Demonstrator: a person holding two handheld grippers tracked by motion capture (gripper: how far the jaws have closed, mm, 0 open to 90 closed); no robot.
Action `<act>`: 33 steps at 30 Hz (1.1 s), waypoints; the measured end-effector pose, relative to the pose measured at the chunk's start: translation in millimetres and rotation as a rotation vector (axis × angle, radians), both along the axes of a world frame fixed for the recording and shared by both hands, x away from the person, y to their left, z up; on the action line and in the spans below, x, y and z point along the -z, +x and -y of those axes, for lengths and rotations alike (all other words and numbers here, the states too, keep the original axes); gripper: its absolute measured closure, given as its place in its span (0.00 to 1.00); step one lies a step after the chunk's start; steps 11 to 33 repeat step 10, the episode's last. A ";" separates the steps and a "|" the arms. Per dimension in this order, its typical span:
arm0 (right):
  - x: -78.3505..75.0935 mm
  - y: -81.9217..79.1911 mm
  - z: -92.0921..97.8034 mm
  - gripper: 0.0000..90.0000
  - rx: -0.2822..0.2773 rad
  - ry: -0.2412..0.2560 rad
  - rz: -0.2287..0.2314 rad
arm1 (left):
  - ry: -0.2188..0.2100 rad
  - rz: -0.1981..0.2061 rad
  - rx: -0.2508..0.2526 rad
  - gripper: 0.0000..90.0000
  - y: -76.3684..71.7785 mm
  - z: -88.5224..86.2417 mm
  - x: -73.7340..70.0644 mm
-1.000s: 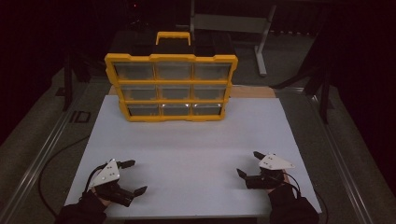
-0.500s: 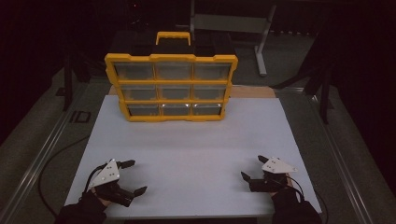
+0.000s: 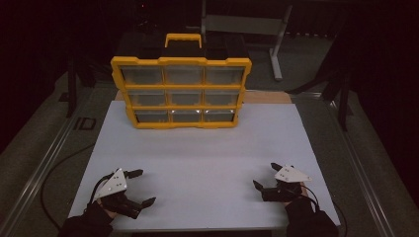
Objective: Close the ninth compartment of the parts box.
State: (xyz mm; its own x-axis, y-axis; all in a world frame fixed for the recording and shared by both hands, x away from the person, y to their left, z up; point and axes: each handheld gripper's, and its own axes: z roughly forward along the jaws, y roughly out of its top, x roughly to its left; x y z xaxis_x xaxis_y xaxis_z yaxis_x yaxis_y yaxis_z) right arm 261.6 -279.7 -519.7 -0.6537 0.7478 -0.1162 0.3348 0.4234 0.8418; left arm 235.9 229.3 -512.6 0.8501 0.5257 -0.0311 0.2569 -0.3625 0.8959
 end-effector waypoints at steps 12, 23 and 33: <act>-1.3 -1.5 -0.1 0.10 0.000 0.007 0.001 | 0.000 -0.001 0.001 0.00 0.2 0.2 0.0; -1.3 -1.5 -0.1 0.10 0.000 0.007 0.001 | 0.000 -0.001 0.001 0.00 0.2 0.2 0.0; -1.3 -1.5 -0.1 0.10 0.000 0.007 0.001 | 0.000 -0.001 0.001 0.00 0.2 0.2 0.0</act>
